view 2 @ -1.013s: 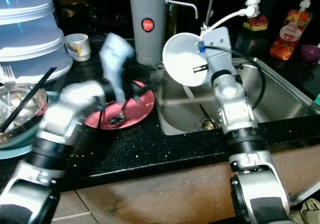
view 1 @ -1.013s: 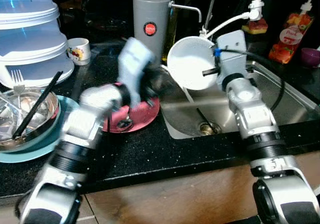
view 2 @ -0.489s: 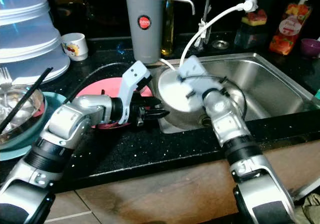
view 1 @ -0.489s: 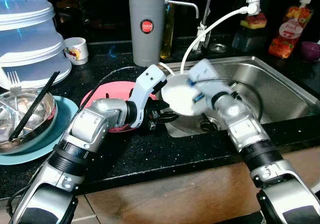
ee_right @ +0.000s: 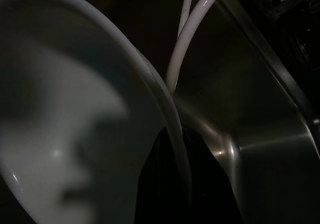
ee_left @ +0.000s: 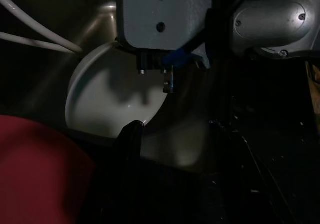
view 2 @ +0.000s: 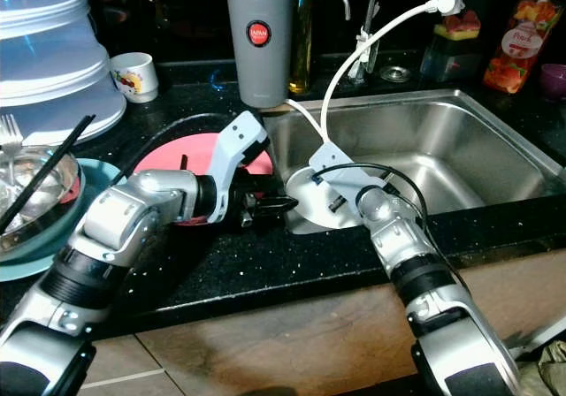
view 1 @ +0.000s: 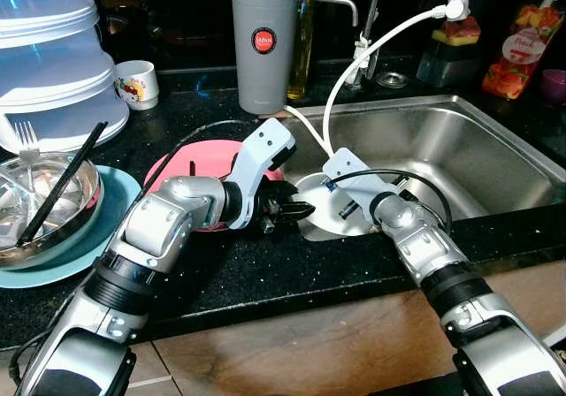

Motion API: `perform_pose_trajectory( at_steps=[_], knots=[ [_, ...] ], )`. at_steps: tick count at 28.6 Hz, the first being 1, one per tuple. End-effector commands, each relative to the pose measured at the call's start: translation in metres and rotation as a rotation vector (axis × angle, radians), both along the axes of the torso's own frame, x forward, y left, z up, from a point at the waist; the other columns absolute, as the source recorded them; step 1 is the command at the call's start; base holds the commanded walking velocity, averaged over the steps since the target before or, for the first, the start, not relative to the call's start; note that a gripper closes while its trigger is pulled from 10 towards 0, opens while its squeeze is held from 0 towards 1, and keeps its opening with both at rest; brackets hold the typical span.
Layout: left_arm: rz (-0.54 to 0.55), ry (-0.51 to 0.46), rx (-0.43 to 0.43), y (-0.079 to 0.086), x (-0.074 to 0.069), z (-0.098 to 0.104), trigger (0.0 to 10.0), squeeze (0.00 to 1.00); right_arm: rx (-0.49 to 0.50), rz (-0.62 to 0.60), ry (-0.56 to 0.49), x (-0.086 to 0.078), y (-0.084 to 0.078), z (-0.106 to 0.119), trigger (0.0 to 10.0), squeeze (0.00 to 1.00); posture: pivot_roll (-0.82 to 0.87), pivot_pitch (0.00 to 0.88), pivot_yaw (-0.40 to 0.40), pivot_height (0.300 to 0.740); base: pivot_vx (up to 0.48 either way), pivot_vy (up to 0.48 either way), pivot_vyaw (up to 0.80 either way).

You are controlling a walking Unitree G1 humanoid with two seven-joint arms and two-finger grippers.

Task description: Kitchen organization

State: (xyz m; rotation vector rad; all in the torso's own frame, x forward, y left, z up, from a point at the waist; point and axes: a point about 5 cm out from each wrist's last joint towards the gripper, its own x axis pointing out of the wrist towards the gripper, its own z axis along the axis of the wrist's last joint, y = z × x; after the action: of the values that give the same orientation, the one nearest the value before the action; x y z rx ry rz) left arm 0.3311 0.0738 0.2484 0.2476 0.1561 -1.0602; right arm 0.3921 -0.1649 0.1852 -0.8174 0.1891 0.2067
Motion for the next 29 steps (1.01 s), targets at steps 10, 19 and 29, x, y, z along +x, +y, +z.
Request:
perform_pose_trajectory(
  at_steps=[10, 19, 29],
  knots=[
    [0.028, -0.043, 0.049, 0.002, 0.002, -0.002, 10.0, 0.00, 0.029, -0.016, 0.061, -0.002, -0.005, -0.011, 10.0, 1.00, 0.01, 0.103, -0.023, 0.740, 0.000, 0.000, 0.00],
    [0.316, -0.152, -0.114, 0.025, 0.016, 0.033, 10.0, 0.00, 0.074, -0.034, -0.110, 0.004, -0.004, 0.012, 10.0, 0.00, 0.02, 0.098, -0.025, 0.740, 0.000, 0.000, 0.00],
    [0.636, -0.318, -0.050, 0.099, 0.012, 0.061, 10.0, 0.00, 0.672, 0.284, -0.020, -0.006, 0.051, 0.060, 10.0, 0.00, 0.03, 0.094, -0.030, 0.740, 0.000, 0.000, 0.00]
  ],
)
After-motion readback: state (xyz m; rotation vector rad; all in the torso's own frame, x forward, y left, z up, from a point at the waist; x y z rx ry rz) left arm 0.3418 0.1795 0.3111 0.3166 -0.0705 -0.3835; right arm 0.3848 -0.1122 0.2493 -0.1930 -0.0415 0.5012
